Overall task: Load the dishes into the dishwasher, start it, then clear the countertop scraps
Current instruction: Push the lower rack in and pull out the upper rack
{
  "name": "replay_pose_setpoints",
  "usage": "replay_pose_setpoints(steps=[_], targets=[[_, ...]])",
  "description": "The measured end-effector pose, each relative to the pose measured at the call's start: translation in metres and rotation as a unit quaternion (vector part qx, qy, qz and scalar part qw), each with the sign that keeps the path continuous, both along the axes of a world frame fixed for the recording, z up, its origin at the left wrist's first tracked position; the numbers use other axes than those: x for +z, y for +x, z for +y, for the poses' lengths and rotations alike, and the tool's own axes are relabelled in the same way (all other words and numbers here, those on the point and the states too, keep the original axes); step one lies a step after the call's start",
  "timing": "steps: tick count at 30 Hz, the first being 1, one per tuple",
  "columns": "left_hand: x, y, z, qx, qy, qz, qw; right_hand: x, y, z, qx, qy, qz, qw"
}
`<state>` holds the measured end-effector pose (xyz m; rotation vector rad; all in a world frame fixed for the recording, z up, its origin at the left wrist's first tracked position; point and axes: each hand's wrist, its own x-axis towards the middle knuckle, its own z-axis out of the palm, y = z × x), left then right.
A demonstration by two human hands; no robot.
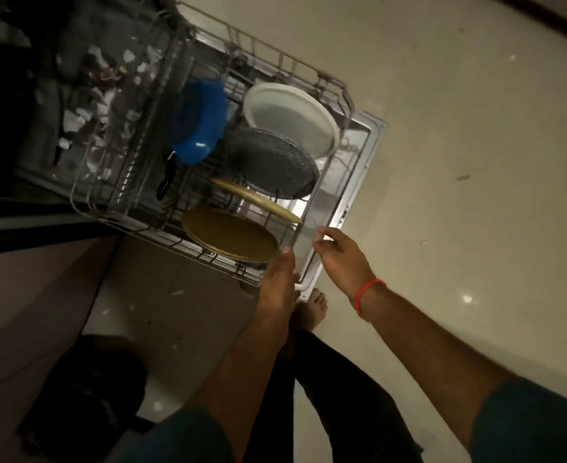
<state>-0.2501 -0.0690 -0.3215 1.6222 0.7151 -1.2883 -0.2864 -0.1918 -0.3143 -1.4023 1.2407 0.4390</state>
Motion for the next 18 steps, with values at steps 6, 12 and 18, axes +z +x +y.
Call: replay_pose_setpoints(steps=[6, 12, 18], targets=[[-0.005, 0.015, 0.024, 0.090, 0.037, 0.018, 0.995, 0.000, 0.027, -0.006, 0.014, 0.014, 0.015, 1.000], [-0.003, 0.007, 0.020, 0.164, 0.102, 0.057, 0.980, -0.004, 0.034, -0.038, 0.085, 0.074, 0.047, 0.993], [0.014, 0.006, -0.032, 0.189, 0.124, 0.052, 0.973, -0.026, 0.048, -0.114, 0.103, 0.066, 0.044, 0.992]])
